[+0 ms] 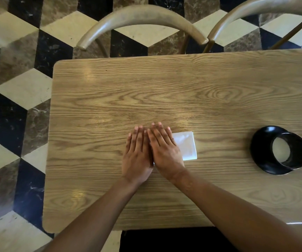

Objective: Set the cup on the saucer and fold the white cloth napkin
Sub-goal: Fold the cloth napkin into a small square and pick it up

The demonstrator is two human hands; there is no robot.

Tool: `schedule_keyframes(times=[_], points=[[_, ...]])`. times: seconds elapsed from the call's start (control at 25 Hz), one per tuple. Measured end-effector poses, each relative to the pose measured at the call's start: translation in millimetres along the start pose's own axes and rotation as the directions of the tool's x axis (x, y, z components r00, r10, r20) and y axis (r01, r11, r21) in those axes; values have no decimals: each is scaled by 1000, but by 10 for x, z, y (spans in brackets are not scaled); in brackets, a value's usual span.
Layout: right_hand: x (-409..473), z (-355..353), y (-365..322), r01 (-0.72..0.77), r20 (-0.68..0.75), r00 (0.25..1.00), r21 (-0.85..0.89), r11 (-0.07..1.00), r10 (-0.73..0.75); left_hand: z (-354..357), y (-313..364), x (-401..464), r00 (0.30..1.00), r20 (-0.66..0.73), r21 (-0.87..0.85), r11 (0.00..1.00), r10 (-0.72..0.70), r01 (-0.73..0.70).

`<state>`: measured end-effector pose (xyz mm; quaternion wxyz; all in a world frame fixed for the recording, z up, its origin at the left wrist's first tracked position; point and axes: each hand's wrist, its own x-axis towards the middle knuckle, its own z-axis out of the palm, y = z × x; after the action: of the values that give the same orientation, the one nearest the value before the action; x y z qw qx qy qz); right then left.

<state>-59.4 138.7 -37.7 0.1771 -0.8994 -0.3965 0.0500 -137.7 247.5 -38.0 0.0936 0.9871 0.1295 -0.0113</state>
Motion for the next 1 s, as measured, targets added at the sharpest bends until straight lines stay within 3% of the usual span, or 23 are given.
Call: schedule_keyframes(times=[0.24,0.56,0.8,1.0], points=[[-12,-1,199,-43,76,996,-58,997,48,87,-56,-8,999,-43,22,1000,-12,13],[-183,-285,876,-141,156,972,-217,966,177,-15,-32,-18,994,95,57,997,-54,49],[-36,-400,345,-150,138,975,-168,974,174,-161,-16,10,999,10,-37,999,-33,33],[173,-45,-158,-88,138,986,-45,995,93,-16,-268,-44,997,67,5,999,-38,38]])
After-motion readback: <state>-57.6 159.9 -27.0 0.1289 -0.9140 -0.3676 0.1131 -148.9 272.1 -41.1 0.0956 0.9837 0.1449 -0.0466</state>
